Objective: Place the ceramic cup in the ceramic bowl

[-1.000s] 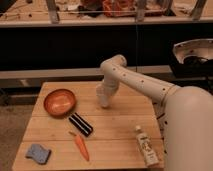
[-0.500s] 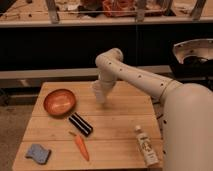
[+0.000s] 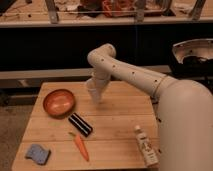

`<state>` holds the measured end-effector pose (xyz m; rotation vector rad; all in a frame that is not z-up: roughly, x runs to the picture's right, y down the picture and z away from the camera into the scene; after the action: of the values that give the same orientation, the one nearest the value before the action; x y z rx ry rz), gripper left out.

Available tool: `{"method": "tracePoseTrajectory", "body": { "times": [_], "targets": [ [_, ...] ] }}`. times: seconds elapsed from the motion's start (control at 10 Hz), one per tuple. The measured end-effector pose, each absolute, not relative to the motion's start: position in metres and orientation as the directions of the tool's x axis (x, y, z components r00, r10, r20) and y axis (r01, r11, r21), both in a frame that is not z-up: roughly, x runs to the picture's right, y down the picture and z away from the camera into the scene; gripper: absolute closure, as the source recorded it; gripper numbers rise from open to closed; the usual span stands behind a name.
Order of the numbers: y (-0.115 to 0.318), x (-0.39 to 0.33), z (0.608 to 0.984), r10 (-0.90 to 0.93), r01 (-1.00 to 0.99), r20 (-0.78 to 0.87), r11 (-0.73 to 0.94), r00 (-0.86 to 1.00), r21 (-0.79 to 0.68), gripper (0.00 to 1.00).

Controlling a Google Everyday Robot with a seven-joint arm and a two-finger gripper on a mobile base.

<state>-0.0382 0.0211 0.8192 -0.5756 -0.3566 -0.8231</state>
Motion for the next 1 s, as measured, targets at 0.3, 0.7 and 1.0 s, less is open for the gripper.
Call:
{"method": "tracePoseTrajectory", "body": {
  "times": [0.3, 0.7, 1.0],
  "targets": [
    [0.019, -0.079, 0.815, -0.606, 0.797, 0.523, 0.514, 0.6, -0.318, 1.0],
    [0.017, -0.109, 0.813, -0.635, 0.823, 0.528, 0.485, 0.565, -0.297, 1.0],
    [0.015, -0.122, 0.809, -0.654, 0.84, 0.531, 0.466, 0.539, -0.277, 1.0]
  ]
}}
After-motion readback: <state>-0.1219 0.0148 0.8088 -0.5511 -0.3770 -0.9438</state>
